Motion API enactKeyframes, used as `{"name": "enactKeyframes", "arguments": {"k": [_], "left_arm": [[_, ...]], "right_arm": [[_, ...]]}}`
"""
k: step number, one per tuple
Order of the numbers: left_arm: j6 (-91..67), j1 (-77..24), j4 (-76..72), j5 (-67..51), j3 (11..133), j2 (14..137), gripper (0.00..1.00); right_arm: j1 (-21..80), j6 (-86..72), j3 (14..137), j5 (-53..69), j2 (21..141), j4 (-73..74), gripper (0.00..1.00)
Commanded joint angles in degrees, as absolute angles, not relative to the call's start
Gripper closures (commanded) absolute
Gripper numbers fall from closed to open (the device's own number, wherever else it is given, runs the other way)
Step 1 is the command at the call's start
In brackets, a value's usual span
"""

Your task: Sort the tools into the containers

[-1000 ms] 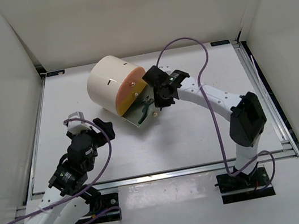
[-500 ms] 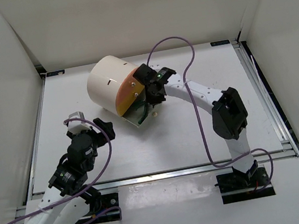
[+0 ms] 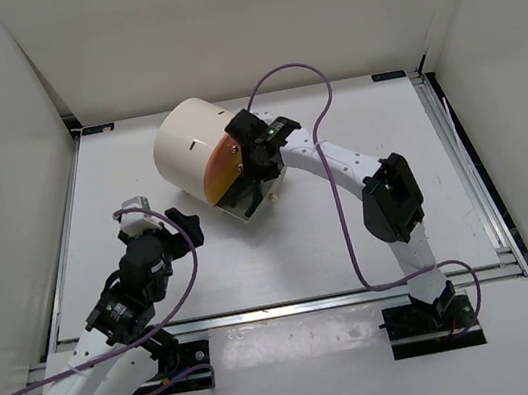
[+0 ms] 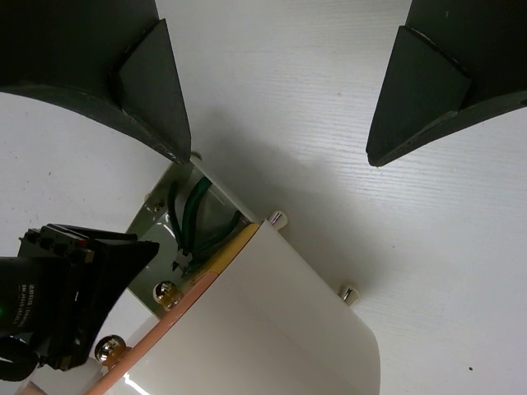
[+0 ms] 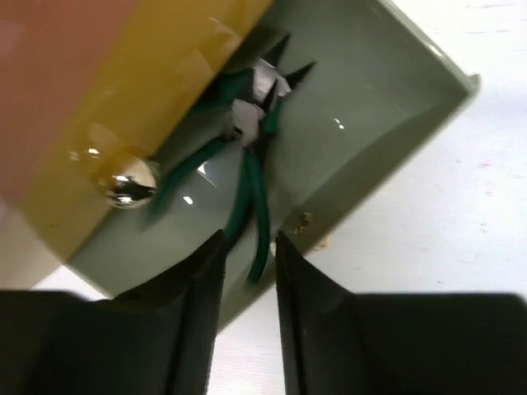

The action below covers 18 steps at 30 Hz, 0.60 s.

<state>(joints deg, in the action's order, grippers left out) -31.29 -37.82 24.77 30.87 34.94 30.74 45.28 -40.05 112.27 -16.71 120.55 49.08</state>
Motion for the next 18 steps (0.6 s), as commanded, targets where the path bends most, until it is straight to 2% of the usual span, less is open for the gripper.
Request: {"name": "enactKeyframes", "arguments": {"k": [1,4,7,10,12,13,14,18], "left_arm": [[-30.8,-37.5,23.7,30.5,36.6,31.3,0.01],[-30.6,-37.4,23.9,30.2,37.1,31.9,0.01],[-30.3,-37.4,23.6,30.6,38.4,32.5,0.01],[-29.4,-37.6,21.9,31.2,40.3,33.4,0.01],[-28.7,-37.4,20.0,32.3,41.7,35.0,0.01],[-28.6,-37.4,19.3,32.8,43.2,35.5,0.01],[-28.4,-37.6,17.9,33.8,44.0,35.8,0.01],[-25.8,-37.6,13.0,35.5,48.2,40.3,0.03]], "right_arm": [[46.1,-39.2,115.1,-14.6,121.3,46.4,0.55],[45.7,-37.5,111.5,-14.8,117.4,42.2,0.43],[44.7,-36.7,106.5,-16.5,111.1,40.1,0.41],[43.2,-37.3,101.3,-18.3,104.8,38.3,0.44],[42.5,-37.4,95.4,-18.8,100.2,36.6,0.62],[42.0,-38.3,93.2,-18.5,98.6,35.9,0.77],[41.8,-38.8,91.0,-18.3,97.0,34.5,1.0],[40.8,-41.1,73.2,-15.8,86.3,25.0,1.0]]}}
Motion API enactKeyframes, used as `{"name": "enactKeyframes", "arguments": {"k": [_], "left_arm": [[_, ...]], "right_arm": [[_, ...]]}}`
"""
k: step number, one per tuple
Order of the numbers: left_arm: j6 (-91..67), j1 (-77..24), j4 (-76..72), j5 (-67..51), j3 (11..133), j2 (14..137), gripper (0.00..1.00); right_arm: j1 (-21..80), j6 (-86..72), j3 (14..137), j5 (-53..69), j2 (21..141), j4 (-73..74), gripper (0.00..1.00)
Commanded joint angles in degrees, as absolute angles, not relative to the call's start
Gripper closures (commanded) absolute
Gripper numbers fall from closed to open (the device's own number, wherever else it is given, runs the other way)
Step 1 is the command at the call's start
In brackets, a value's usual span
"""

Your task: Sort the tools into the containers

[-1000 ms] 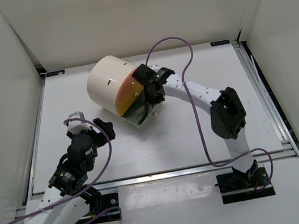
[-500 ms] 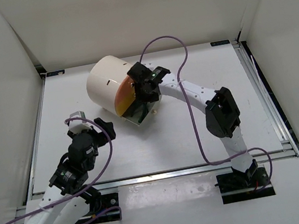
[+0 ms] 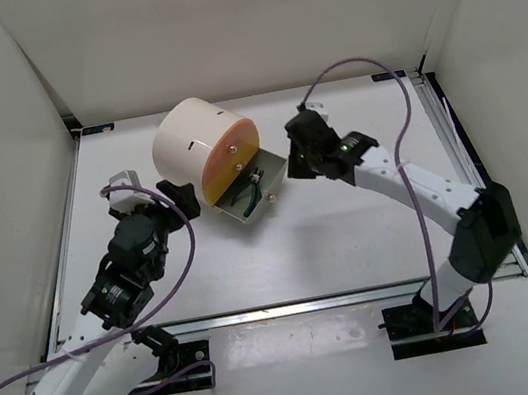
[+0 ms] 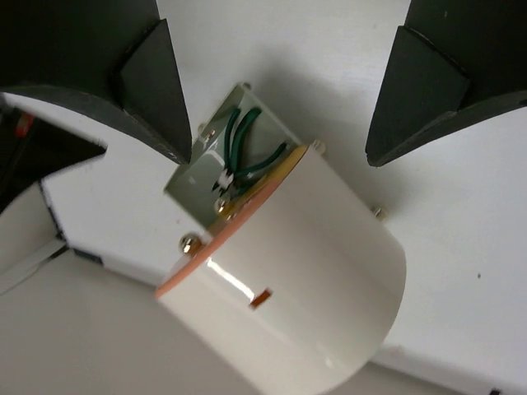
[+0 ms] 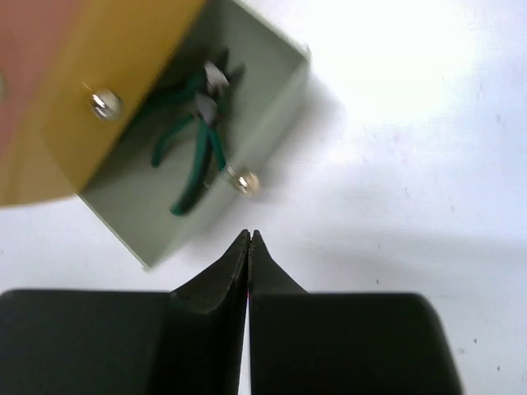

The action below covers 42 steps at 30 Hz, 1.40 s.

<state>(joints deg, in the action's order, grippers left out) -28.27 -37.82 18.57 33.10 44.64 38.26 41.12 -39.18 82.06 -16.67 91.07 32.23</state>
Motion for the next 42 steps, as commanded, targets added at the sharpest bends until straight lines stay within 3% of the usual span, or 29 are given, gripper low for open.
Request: {"name": "enactKeyframes", "arguments": {"k": [1,8,9,11,13,15,16,17,18,22,24,27,30,31,34,35,36,38,39,42], "left_arm": [[-25.1,-37.4,12.0,35.8,50.2,41.5,0.05],[-17.8,-37.4,6.7,39.0,62.4,52.2,0.26],[-15.9,-37.4,5.6,38.5,64.3,54.8,0.39],[-14.4,-37.4,5.4,37.3,68.4,58.0,0.46],[-12.8,-37.4,6.3,37.0,75.6,64.1,0.43],[-11.7,-36.6,6.9,36.8,83.0,68.2,0.33],[-11.4,-35.8,7.4,36.3,85.3,69.9,0.12],[-11.5,-33.9,8.1,35.3,88.0,72.7,0.02],[-11.3,-33.1,8.4,33.6,92.4,73.8,0.01],[-13.7,-27.9,12.8,27.5,104.0,79.4,0.01],[-15.8,-23.7,16.9,22.7,112.6,85.8,0.01],[-18.8,-18.5,22.0,13.4,117.8,93.3,0.01],[-22.5,-11.0,17.1,2.0,114.9,95.1,0.01],[-24.3,-8.5,12.3,-6.8,111.7,94.9,0.01],[-32.8,-0.8,7.0,-16.8,108.8,97.2,0.01],[-34.1,2.1,3.6,-23.0,108.4,98.3,0.01],[-35.0,3.2,2.5,-25.3,107.9,100.7,0.02],[-37.6,6.3,-4.4,-33.0,105.8,103.5,0.03],[-40.4,7.4,-7.6,-35.7,104.1,105.6,0.09],[-40.9,8.4,-13.3,-37.6,99.2,108.8,0.13]], "right_arm": [[40.1,-42.0,70.4,-13.4,84.9,22.9,1.0],[37.6,-42.3,63.5,-8.4,81.6,21.3,1.0],[37.8,-41.8,63.2,-8.4,81.4,21.1,1.0],[37.4,-41.3,62.3,-7.9,80.9,20.7,1.0],[37.3,-41.0,61.0,-7.4,80.2,19.7,1.0],[36.9,-40.3,60.3,-5.6,80.0,18.6,0.98],[37.1,-39.7,60.2,-5.3,79.8,17.9,0.91],[37.1,-39.4,60.3,-4.9,80.0,17.9,0.84],[37.1,-38.7,60.3,-4.6,80.0,18.1,0.66],[37.1,-36.7,60.6,-4.0,79.8,18.6,0.45],[36.9,-36.6,60.1,-4.6,79.3,18.3,0.38],[36.6,-36.4,59.4,-4.6,78.8,18.5,0.36],[36.4,-35.9,58.4,-3.3,78.1,17.6,0.43],[36.2,-35.7,57.9,-2.5,77.9,16.9,0.49],[34.8,-36.6,57.0,-1.4,78.0,16.7,0.73],[34.6,-36.6,56.6,-1.4,77.9,16.5,0.9],[34.6,-37.0,55.9,-1.2,78.0,16.5,0.98],[33.8,-37.6,55.0,-1.4,77.7,15.8,1.0],[33.3,-37.6,53.7,-1.3,77.2,15.5,1.0],[32.5,-38.3,51.0,0.8,75.9,13.0,1.0]]}}
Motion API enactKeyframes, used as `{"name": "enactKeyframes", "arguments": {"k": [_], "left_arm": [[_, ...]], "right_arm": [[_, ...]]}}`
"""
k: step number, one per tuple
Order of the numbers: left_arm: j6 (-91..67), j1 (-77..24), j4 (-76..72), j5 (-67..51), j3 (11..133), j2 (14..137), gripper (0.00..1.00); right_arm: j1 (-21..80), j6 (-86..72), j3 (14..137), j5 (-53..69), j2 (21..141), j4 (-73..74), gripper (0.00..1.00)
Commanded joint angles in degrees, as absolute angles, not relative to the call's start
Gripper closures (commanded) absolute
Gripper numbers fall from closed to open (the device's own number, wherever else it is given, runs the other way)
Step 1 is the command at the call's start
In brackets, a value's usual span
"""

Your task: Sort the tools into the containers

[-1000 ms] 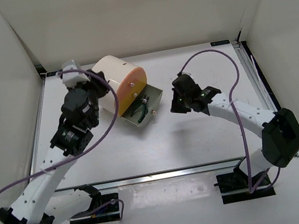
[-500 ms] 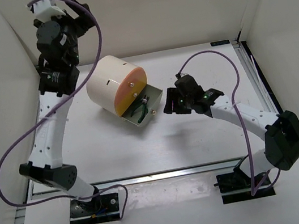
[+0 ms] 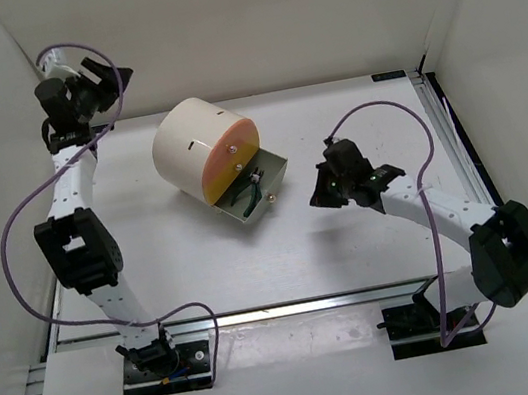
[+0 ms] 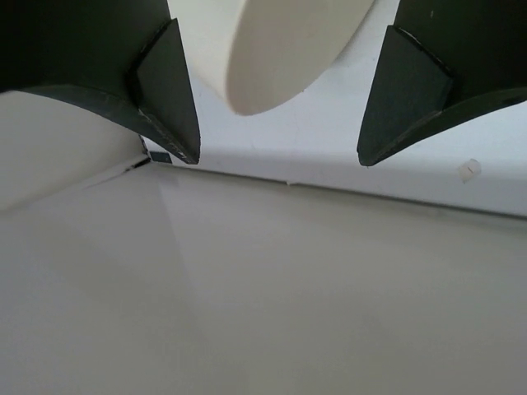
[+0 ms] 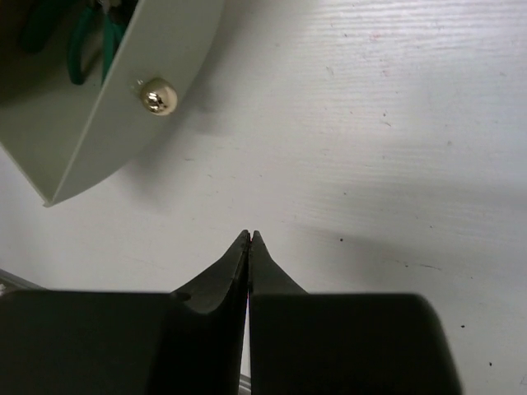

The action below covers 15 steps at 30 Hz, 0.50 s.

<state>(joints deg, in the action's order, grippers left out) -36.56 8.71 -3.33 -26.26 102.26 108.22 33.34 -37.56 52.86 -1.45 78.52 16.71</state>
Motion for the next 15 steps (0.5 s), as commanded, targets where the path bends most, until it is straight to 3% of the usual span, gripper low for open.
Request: {"name": "enactKeyframes", "arguments": {"k": [1,7,15], "left_arm": [[-40.7,8.4,-14.5,-37.8,98.0,109.3,0.13],[-44.1,8.6,-28.1,-39.7,88.3,115.6,0.16],[-49.9,8.1,-39.7,-44.6,86.7,126.6,0.18]], "right_arm": [[32.3,-38.5,50.5,1.1,75.9,12.5,1.0],[30.4,-39.0,49.6,5.4,80.0,7.7,1.0],[29.4,-39.4,51.8,11.3,87.4,2.1,1.0]]}}
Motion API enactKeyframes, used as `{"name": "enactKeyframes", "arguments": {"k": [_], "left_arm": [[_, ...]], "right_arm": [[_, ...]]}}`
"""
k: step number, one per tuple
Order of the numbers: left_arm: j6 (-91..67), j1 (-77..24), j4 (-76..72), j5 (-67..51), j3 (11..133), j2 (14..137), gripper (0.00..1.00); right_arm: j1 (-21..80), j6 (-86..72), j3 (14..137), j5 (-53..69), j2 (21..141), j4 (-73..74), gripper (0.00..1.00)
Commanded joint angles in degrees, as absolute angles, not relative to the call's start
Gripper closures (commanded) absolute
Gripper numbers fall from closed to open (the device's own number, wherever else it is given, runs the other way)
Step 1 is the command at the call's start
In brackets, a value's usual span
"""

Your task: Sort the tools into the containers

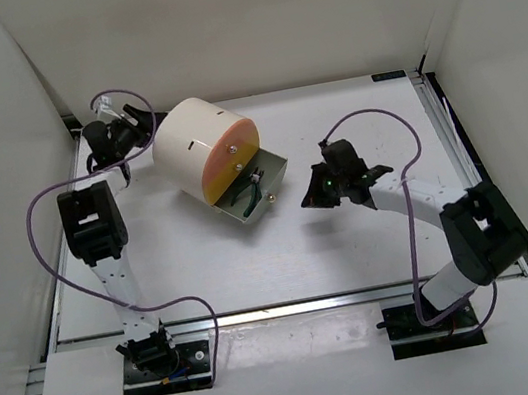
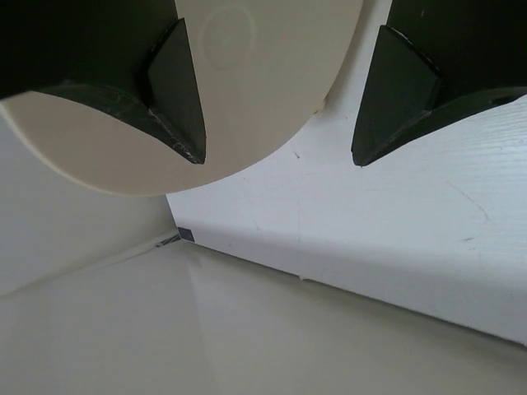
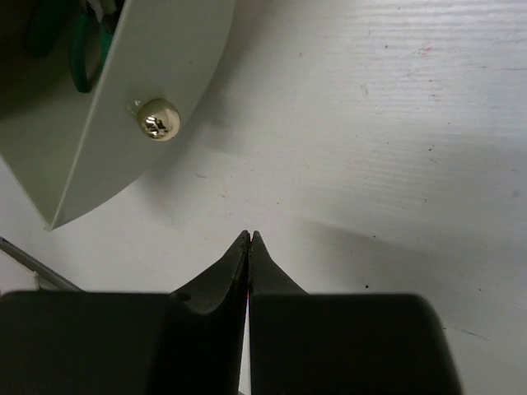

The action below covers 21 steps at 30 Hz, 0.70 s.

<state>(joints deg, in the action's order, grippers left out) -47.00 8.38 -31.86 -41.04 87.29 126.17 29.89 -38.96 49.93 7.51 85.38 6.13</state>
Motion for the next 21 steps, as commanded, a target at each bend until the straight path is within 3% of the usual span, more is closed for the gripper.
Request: {"name": "enactKeyframes", "arguments": {"k": [1,21], "left_arm": [[-50.1,7.9,-40.7,-45.0,86.2,127.1,0.18],[-53.9,3.6,-51.9,-46.8,74.9,129.9,0.18]], "right_arm": [[29.5,-39.2,52.2,11.6,88.1,1.4,1.0],[29.2,-39.7,66.3,19.9,104.4,-1.3,1.0]]}}
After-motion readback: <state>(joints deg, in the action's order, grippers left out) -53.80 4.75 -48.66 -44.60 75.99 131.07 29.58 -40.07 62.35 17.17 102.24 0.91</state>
